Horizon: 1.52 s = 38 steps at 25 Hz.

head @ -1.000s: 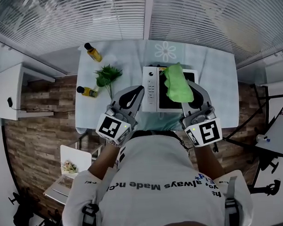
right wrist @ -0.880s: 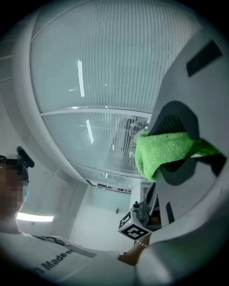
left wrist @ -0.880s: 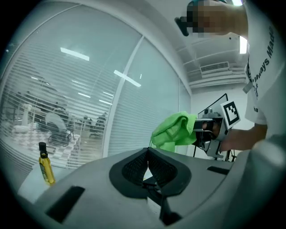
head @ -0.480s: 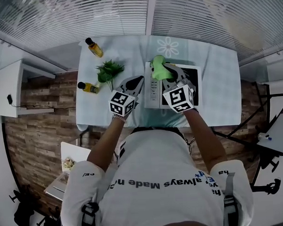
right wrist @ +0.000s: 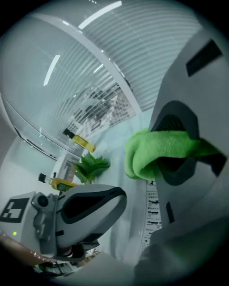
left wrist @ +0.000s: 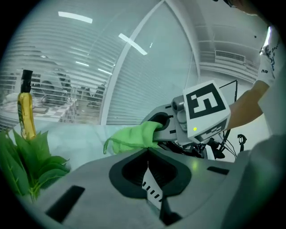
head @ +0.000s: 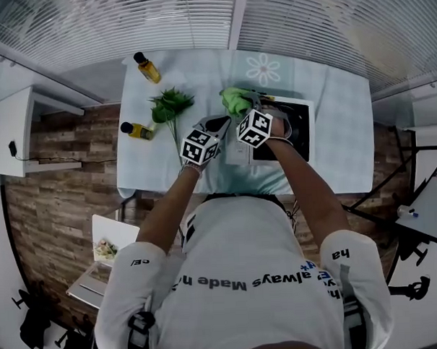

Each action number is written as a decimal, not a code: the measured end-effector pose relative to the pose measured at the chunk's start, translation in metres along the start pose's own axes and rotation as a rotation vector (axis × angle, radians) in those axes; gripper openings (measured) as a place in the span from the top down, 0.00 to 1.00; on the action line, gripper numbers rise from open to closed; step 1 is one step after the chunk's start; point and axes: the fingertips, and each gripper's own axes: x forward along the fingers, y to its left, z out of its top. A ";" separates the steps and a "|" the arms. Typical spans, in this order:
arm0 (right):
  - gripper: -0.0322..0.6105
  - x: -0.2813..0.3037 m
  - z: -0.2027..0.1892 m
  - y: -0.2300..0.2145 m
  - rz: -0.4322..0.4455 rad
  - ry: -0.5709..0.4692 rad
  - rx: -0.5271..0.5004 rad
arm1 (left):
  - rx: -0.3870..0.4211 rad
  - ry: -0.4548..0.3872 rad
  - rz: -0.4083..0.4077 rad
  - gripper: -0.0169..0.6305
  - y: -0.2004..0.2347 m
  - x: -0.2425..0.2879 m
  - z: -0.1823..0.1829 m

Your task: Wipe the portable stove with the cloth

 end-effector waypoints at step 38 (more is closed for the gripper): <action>0.91 -0.133 0.010 0.181 0.374 -0.059 0.019 | 0.091 0.070 -0.037 0.95 -0.017 0.011 -0.005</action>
